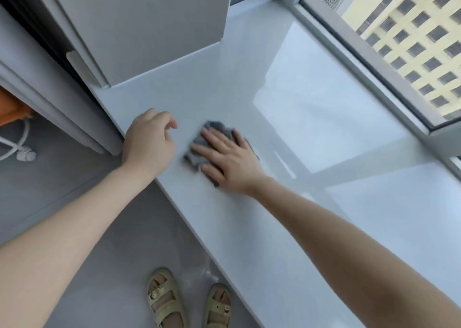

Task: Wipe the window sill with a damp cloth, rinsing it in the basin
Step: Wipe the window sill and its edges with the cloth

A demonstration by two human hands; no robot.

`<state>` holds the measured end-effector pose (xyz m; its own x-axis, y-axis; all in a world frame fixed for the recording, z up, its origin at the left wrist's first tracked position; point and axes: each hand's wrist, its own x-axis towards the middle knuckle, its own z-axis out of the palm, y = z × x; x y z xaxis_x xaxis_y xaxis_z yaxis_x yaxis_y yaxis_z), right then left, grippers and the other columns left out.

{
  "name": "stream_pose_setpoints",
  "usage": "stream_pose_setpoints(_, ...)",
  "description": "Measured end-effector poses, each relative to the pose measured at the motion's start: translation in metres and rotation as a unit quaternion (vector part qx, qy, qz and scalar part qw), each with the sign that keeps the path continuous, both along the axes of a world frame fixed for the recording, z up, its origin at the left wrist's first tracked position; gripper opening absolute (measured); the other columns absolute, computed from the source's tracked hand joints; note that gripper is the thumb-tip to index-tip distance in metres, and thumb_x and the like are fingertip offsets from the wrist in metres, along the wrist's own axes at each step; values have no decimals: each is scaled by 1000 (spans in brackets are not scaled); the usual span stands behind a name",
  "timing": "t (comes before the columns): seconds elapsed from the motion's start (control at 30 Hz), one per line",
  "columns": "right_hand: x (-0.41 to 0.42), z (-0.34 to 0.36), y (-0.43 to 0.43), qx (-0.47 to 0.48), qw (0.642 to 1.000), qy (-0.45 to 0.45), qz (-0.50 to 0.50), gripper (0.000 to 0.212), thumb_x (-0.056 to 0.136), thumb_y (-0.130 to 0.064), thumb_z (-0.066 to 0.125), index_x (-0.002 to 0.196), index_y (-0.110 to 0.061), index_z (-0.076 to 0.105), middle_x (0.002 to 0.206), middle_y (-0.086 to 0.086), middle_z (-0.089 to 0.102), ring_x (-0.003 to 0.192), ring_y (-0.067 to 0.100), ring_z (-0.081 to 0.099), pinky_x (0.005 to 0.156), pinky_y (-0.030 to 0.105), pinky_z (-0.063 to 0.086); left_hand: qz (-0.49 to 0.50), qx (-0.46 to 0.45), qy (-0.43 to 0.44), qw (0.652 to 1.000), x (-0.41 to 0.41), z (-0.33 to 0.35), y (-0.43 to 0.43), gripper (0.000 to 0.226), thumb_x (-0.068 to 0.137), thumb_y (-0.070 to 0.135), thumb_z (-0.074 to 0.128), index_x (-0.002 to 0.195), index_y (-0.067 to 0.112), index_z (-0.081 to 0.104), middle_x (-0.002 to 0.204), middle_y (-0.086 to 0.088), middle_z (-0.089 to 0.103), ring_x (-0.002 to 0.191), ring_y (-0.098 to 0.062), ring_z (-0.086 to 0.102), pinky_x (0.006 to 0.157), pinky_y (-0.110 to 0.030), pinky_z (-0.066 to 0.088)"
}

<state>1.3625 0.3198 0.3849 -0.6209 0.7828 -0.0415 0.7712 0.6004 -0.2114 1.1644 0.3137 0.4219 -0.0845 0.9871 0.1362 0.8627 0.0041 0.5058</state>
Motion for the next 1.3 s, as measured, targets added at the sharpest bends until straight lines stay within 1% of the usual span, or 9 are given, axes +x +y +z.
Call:
stream_pose_setpoints(0.37, 96, 31, -176, -186, 977, 106, -8, 38, 101, -40, 29, 133, -32, 47, 149, -8, 36, 140, 8, 27, 115, 38, 17, 15, -27, -12, 999, 35, -4, -9, 36, 77, -11, 37, 97, 3, 63, 104, -15, 59, 99, -31, 55, 78, -27, 35)
stream_pose_setpoints(0.5, 112, 92, -168, -493, 684, 456, -284, 29, 88, -42, 42, 84, -39, 71, 82, -11, 66, 73, 6, 59, 66, 19, 43, -5, -28, -28, 999, 57, -2, -9, 36, 76, -12, 37, 97, 3, 63, 102, -16, 58, 99, -31, 55, 79, -27, 36)
stream_pose_setpoints(0.6, 115, 112, -135, -530, 537, 546, -365, 38, 88, -39, 47, 92, -15, 75, 100, 10, 70, 90, 24, 67, 75, 32, 55, -18, -21, -32, 999, 69, 6, -5, 37, 75, -12, 37, 97, 3, 62, 103, -16, 58, 99, -30, 55, 79, -28, 37)
stream_pose_setpoints(0.67, 121, 110, -111, -490, 588, 531, -365, 44, 91, -43, 39, 107, -16, 70, 116, 5, 67, 108, 19, 63, 91, 33, 52, -26, -18, -28, 999, 73, 10, 0, 37, 76, -13, 36, 97, 3, 62, 103, -16, 59, 99, -30, 55, 79, -28, 37)
stream_pose_setpoints(0.73, 132, 94, -96, -327, 784, 386, -359, 44, 92, -49, 40, 120, -22, 61, 122, -8, 63, 113, 13, 58, 103, 35, 42, -24, -14, -24, 999, 72, 13, 5, 37, 75, -13, 37, 96, 3, 63, 102, -16, 59, 98, -31, 54, 78, -27, 37)
stream_pose_setpoints(0.8, 142, 79, -90, -91, 891, 187, -404, 50, 90, -50, 36, 124, -20, 59, 125, -7, 61, 112, 17, 59, 101, 28, 38, -26, -10, -17, 999, 70, 12, 9, 37, 74, -13, 37, 95, 3, 64, 100, -15, 59, 98, -30, 55, 79, -28, 37)
stream_pose_setpoints(0.9, 123, 65, -93, 71, 906, 127, -397, 49, 93, -43, 35, 120, -12, 62, 126, 8, 61, 118, 26, 55, 99, 33, 39, -43, -12, -2, 999, 67, 6, 14, 37, 74, -12, 36, 93, 5, 64, 100, -13, 58, 99, -29, 54, 78, -27, 36)
stream_pose_setpoints(1.17, 53, -6, -53, 14, 966, -33, -256, 60, 90, -57, 28, 140, -27, 39, 151, 10, 30, 141, 33, 22, 112, 58, 13, -94, 8, 20, 995, 68, -11, 43, 34, 74, -12, 41, 93, 4, 64, 96, -15, 58, 94, -33, 51, 74, -30, 34)
stream_pose_setpoints(1.3, 122, -4, 32, -3, 902, -54, -428, 55, 92, -55, 20, 144, -38, 25, 157, 2, 16, 145, 24, 7, 114, 55, 3, -89, 21, 18, 996, 55, -12, 67, 39, 72, -14, 39, 96, 3, 63, 100, -16, 57, 97, -34, 50, 76, -31, 34)
